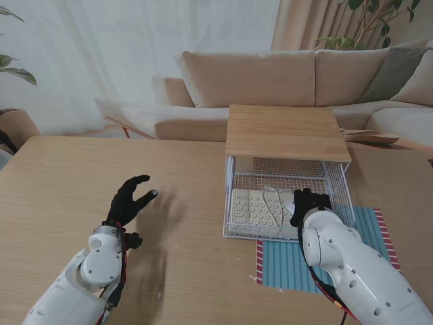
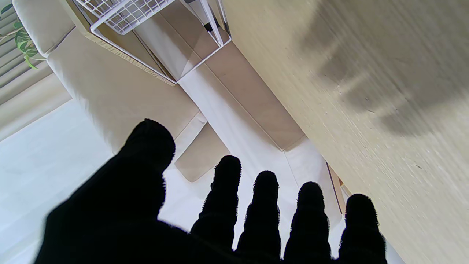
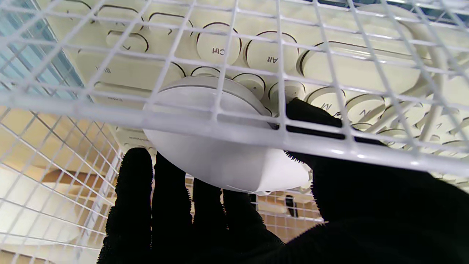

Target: Unroll the mouse pad and set up the keyboard and mouse from the tabletop organizer

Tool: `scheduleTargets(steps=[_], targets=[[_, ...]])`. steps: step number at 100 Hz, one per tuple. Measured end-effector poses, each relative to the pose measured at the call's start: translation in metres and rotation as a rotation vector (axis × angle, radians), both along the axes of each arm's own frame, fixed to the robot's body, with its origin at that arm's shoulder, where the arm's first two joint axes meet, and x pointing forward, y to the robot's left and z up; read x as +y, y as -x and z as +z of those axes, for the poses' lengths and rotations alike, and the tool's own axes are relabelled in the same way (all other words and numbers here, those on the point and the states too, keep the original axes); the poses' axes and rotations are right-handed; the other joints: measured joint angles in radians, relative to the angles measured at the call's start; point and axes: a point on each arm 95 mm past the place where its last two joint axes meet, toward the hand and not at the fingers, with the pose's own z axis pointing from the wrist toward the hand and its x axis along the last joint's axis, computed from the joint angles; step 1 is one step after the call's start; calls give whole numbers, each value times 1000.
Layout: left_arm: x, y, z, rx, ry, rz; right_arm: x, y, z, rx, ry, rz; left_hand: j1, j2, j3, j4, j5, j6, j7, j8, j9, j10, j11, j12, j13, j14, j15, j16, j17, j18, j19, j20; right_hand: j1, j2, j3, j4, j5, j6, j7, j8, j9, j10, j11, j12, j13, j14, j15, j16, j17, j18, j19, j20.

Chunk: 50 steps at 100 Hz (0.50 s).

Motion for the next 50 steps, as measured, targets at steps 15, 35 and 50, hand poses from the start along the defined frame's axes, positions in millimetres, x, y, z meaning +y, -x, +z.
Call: scheduleTargets(steps=[15,35,50], targets=[[2,-1,0,-3,-1,10,1,0,-1,-4,1,21,0,-11,0,0,0,0,0,0,0,0,0,0,0,0,0,0,0,0,0,1,11,-25,36,21,0,14,9,0,21,4,2,12,24,-14,16,9,36,0,30,0],[3,-1,0,-5,-3,14,3,-2,-4,-31,9,29,0,-11,0,0,0,1,0,0,0,0,0,0,0,0,0,1,0,0,0,2,10,-54,45,21,12,22,83,-9,51,8,18,50,73,-8,36,31,108,5,112,14],[3,-1,0,-5,-3,13,4,-3,-6,-76,5,36,0,-11,0,0,0,1,0,0,0,0,0,0,0,0,0,1,0,0,-1,10,8,-102,47,21,53,-6,147,-17,98,11,32,78,119,5,54,44,155,18,156,38]])
